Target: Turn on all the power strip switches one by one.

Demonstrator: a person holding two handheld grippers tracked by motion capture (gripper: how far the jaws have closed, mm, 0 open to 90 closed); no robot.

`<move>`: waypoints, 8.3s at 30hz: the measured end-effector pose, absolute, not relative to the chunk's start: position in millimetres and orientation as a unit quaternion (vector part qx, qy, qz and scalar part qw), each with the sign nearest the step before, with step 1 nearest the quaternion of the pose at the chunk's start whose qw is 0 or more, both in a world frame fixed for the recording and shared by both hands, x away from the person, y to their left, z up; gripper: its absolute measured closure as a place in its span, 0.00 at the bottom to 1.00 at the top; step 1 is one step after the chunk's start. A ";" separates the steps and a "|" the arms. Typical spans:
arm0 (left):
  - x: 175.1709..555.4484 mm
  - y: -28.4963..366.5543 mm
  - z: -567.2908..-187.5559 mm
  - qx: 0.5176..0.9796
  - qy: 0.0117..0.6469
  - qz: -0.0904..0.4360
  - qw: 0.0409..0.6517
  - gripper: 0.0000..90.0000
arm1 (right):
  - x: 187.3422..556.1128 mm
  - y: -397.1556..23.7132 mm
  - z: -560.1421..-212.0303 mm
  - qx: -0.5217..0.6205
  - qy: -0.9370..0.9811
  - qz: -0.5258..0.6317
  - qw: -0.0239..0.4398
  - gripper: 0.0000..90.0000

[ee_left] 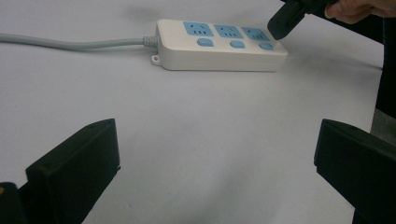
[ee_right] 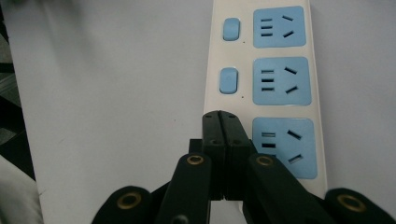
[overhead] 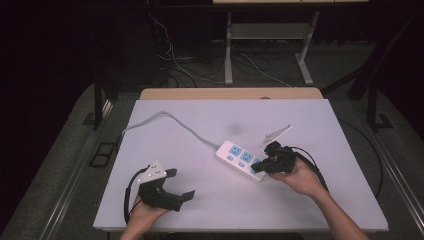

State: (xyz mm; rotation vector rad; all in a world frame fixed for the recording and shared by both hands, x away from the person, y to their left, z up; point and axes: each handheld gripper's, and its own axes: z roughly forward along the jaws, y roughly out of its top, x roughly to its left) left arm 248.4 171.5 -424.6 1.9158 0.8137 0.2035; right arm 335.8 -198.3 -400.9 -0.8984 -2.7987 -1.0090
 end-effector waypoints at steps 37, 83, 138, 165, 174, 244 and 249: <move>249.2 168.7 -426.7 0.798 0.335 0.079 0.494 0.00 | 341.2 -192.3 -411.4 -0.273 -0.911 -0.307 0.014 1.00; 251.0 169.3 -427.5 0.801 0.335 0.075 0.491 0.00 | 351.1 -182.5 -371.4 -0.267 -0.909 -0.321 0.004 1.00; 251.3 170.1 -426.7 0.803 0.330 0.077 0.491 0.00 | 370.6 -148.4 -402.1 -0.253 -0.928 -0.273 0.005 1.00; 252.2 169.5 -427.9 0.803 0.331 0.074 0.489 0.00 | 369.3 -150.6 -406.9 -0.249 -0.926 -0.283 0.004 1.00; 252.3 170.6 -427.6 0.802 0.332 0.076 0.491 0.00 | 369.3 -150.7 -404.4 -0.251 -0.928 -0.276 -0.004 1.00; 252.6 173.6 -425.6 0.802 0.329 0.078 0.492 0.00 | 396.0 -108.6 -390.0 -0.233 -0.936 -0.264 0.001 1.00; 252.5 173.8 -425.6 0.801 0.329 0.078 0.494 0.00 | 394.9 -106.2 -393.6 -0.232 -0.938 -0.258 0.007 1.00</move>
